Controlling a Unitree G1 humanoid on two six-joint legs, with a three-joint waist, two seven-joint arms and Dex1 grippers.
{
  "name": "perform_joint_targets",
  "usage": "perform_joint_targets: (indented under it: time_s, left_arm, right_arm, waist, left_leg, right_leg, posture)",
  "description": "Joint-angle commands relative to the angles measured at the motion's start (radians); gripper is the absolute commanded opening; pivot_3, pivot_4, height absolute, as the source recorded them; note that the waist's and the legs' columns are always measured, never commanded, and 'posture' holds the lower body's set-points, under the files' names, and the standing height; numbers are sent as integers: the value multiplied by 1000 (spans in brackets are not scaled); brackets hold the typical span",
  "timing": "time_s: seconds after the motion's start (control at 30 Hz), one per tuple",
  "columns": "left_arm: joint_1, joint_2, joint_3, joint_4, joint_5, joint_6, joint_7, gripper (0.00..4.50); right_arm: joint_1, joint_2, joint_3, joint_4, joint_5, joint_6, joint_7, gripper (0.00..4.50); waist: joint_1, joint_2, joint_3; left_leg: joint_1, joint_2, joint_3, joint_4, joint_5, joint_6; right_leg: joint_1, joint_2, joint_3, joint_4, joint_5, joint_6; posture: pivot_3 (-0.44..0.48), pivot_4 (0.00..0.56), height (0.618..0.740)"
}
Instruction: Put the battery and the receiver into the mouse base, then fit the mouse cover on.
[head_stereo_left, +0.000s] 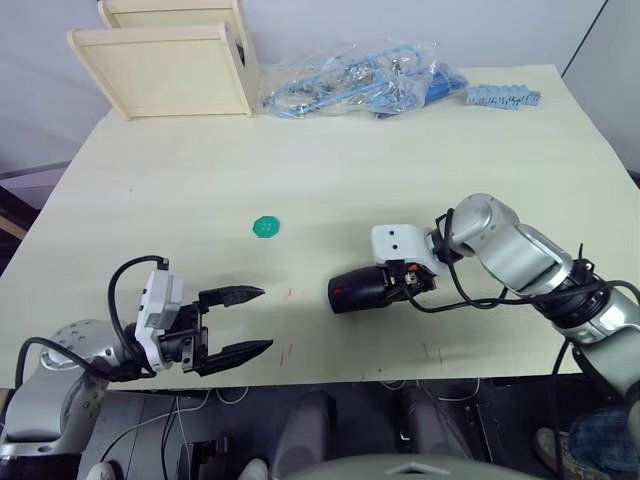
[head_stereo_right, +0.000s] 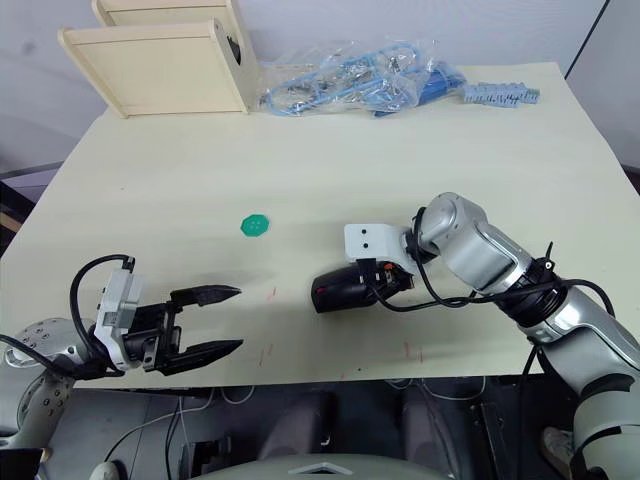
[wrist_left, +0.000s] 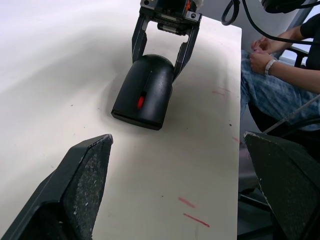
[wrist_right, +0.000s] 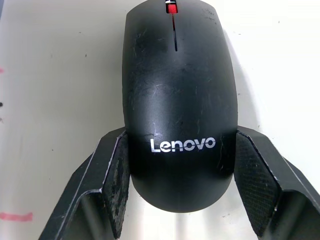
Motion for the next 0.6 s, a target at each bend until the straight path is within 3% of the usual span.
perform_joint_targets:
  time_s: [0.03,0.6]
  left_arm:
    - [1,-2,22,-26,-16,-7,-3,4500]
    - [-2,-4,18,-25,-15,-8,-4,4500]
  right_arm:
    - [-1,-4,7,6,0,8,20,2408]
    - [10,-3,13,17,-16,-18,22,2408]
  waist:
    - [0,0,0]
    - [0,0,0]
  left_leg:
    - [0,0,0,0,0,0]
    - [0,0,0,0,0,0]
  right_leg:
    - [0,0,0,0,0,0]
    - [0,0,0,0,0,0]
  posture:
    - [0,150,740]
    - [0,150,740]
